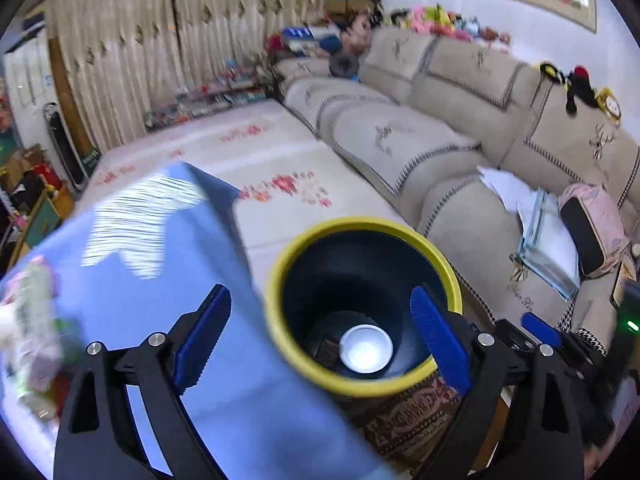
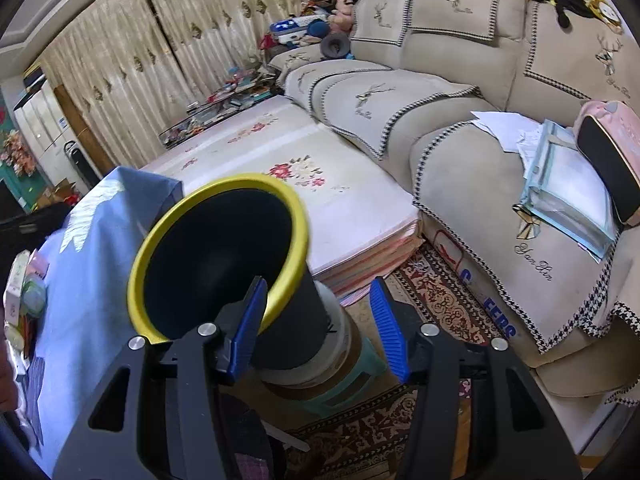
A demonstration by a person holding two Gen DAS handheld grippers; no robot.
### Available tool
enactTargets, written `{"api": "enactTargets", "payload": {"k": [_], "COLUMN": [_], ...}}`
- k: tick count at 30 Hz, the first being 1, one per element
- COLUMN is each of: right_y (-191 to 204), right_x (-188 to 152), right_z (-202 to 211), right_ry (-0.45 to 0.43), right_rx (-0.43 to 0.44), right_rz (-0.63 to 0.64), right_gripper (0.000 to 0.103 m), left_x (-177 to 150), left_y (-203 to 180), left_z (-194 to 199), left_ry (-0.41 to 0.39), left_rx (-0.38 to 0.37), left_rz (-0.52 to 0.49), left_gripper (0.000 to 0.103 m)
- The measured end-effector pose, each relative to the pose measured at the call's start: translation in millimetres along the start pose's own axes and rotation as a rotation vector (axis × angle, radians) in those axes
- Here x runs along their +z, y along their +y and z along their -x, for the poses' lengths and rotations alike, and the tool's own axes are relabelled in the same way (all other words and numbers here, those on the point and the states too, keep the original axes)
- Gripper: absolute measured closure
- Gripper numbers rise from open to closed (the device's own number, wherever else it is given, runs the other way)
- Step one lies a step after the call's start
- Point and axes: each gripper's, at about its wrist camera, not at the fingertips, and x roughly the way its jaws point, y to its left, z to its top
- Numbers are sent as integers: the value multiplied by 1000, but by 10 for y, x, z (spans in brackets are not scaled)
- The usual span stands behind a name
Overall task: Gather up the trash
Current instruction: 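Move the right gripper to the table and grasp the white tea carton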
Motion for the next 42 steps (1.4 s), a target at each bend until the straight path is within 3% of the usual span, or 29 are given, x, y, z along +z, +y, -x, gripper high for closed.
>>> {"api": "enactTargets", "payload": {"k": [6,9,15,18,22,24,30,34,42], "right_y": [542,831,1726,2227,2898,3182,3920,4188,4236], "right_x": [-88,-108,-142,-169,-280,-364,-542,-597,-689], "right_z": [29,107,297,391,494,514,373,196,-58], "right_ry": [20,16,8,-3,-31,-53,-118,-136,-128], "right_rx": [85,149,303,376,451,476,451,395,344], "right_rz": [94,137,294,369,465,513,645,700,731], "right_gripper": [51,51,51,51,50,43,38,37,35], "left_x": [-407,-701,-1393,-1681,-1973,-2034,-2165,-2251,-2323], "left_y": [691,1109,1905,2243,2636,2678,2791,2928,3083], "left_z": [962,1392,2056,2283,2462,2468,2479,2451,2244], "left_ry": [-107,-143,-163,-163,-168,-173,-179,-174,-155], "left_rx": [82,160,351,390,402,403,390,378,336], "left_rz": [83,136,251,313,382,401,435,469,498], "left_gripper": [10,8,7,7,7,7,7,7,7]}}
